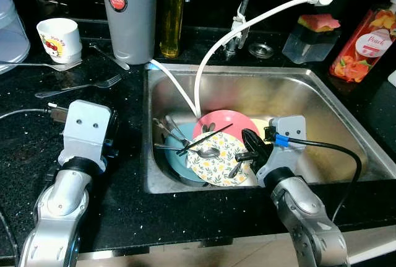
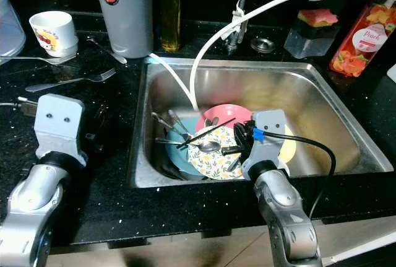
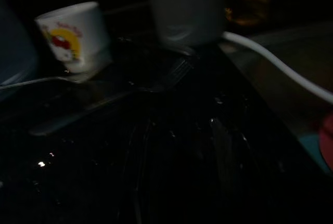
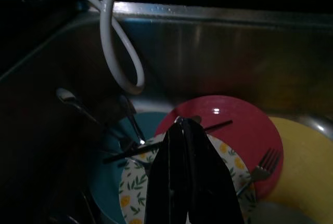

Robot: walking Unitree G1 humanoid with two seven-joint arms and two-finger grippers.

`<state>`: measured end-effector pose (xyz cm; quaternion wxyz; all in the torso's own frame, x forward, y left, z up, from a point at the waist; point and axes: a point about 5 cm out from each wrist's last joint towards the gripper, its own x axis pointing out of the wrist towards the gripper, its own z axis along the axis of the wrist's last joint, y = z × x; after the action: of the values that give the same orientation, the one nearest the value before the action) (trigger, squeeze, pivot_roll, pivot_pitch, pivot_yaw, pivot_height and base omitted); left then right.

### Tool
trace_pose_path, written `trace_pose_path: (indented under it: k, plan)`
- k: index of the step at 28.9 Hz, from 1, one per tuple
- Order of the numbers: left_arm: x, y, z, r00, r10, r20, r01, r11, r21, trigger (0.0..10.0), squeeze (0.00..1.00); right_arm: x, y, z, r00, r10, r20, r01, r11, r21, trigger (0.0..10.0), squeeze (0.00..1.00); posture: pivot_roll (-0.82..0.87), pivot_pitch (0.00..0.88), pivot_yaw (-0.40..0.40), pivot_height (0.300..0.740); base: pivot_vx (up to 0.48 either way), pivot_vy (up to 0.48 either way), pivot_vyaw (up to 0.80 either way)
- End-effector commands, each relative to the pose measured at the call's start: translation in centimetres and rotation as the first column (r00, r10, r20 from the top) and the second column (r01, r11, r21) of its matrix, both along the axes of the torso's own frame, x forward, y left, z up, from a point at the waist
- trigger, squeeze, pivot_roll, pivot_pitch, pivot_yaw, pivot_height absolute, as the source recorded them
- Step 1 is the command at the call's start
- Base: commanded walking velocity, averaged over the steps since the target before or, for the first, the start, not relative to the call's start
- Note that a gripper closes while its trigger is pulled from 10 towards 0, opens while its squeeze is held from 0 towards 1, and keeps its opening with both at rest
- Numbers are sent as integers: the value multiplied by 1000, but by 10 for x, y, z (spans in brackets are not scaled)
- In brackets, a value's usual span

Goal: Kitchen organization

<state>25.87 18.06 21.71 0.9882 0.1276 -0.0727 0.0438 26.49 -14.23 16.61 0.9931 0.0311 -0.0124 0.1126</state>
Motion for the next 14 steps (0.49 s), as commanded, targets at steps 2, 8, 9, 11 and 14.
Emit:
trace_pose_path:
  k: [2, 8, 9, 11, 14]
  plan:
    - [11, -2, 10, 999, 41, -27, -42, 998, -46, 10000, 0, 0, -2, -12, 998, -5, -65, 6, 1000, 6, 10000, 0, 195, 37, -82, 740, 0, 0, 0]
    - [52, -1, 34, 984, 151, -90, -161, 981, -108, 10000, 0, 2, 0, -6, 999, 1, -48, 0, 1000, 15, 10000, 0, 198, 37, -84, 740, 0, 0, 0]
    - [52, -1, 34, 984, 151, -90, -161, 981, -108, 10000, 0, 2, 0, -6, 999, 1, -48, 0, 1000, 15, 10000, 0, 198, 37, -84, 740, 0, 0, 0]
    - [58, -1, 35, 979, 170, -115, -181, 978, -99, 10000, 0, 2, 0, -6, 999, 1, -47, -1, 1000, 16, 10000, 0, 202, 35, -87, 740, 0, 0, 0]
    - [69, 0, 34, 961, 207, -183, -218, 975, -39, 10000, 0, 3, 1, -6, 999, 2, -46, -1, 1000, 17, 10000, 0, 207, 37, -88, 740, 0, 0, 0]
